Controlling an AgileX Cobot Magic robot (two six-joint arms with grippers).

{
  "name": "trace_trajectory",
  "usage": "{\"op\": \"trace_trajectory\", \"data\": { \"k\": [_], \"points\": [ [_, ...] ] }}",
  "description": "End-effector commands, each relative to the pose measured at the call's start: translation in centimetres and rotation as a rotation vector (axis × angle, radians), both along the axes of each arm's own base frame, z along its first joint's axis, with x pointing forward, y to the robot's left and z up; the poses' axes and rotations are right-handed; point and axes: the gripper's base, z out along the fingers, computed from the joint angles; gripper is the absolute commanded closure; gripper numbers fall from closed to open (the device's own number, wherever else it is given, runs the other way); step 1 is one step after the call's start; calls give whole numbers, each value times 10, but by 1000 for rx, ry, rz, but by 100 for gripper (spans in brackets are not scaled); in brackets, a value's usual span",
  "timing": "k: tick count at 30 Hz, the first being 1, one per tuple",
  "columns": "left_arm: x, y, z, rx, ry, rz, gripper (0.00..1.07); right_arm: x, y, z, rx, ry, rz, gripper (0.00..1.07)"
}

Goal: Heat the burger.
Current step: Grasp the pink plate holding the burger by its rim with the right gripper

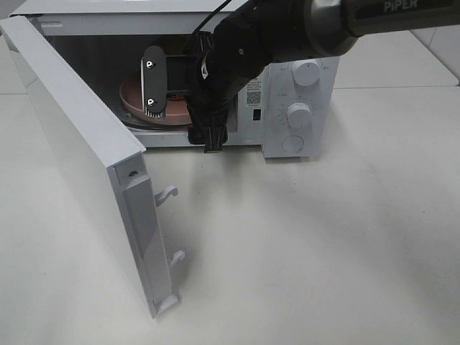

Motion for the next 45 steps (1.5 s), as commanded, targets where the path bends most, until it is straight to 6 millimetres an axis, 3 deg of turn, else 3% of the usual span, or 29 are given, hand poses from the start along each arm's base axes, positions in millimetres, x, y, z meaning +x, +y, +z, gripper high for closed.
{"op": "trace_trajectory", "data": {
  "k": [1, 21, 45],
  "points": [
    [-2, 0, 0, -11, -23, 7, 9, 6, 5, -4, 21, -5, -7, 20],
    [-2, 0, 0, -4, -22, 11, 9, 25, 23, -38, 76, 36, -36, 23],
    [-2, 0, 0, -4, -22, 11, 9, 42, 12, -57, 138, 41, -84, 28]
  ]
}}
